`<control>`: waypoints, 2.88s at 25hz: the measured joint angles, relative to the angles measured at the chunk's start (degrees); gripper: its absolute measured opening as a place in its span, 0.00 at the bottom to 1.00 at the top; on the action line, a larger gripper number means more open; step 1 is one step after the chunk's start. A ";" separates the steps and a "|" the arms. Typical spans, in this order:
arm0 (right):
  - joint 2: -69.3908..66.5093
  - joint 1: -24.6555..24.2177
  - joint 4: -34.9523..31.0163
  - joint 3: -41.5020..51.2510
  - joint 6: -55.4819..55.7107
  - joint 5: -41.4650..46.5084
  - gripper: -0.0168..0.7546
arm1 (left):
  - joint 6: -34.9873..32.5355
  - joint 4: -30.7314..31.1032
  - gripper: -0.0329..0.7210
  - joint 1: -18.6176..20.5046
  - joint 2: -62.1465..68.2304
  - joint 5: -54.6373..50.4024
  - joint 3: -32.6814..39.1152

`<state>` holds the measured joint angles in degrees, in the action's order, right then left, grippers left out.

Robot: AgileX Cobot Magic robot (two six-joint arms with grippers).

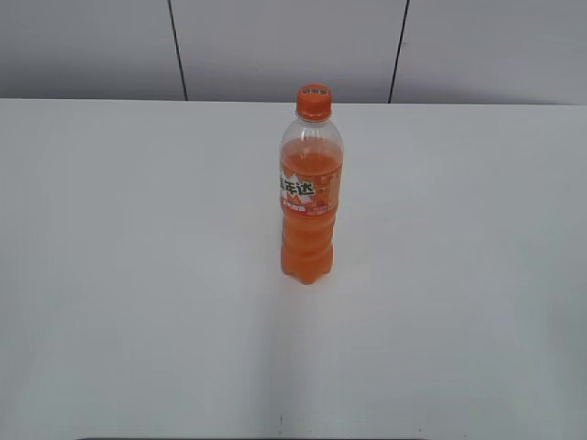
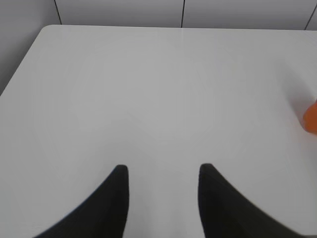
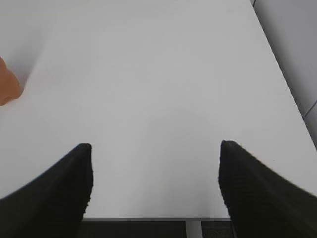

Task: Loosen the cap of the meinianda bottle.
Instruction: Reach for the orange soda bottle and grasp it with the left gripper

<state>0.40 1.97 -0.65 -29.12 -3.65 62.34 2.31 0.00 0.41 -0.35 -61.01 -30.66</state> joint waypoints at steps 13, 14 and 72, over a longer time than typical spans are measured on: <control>0.00 0.00 0.00 0.00 0.00 0.00 0.79 | 0.00 0.65 0.41 0.00 0.00 0.00 0.00; 0.00 0.00 0.00 0.00 0.00 0.00 0.79 | 0.00 0.65 0.40 0.00 0.00 0.00 0.00; 0.00 0.00 0.65 0.00 0.00 0.00 0.79 | -0.01 0.85 0.77 0.00 10.68 40.23 -0.57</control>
<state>0.40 1.97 0.00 -29.12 -3.65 62.34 2.30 0.85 0.41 10.33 -20.79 -31.23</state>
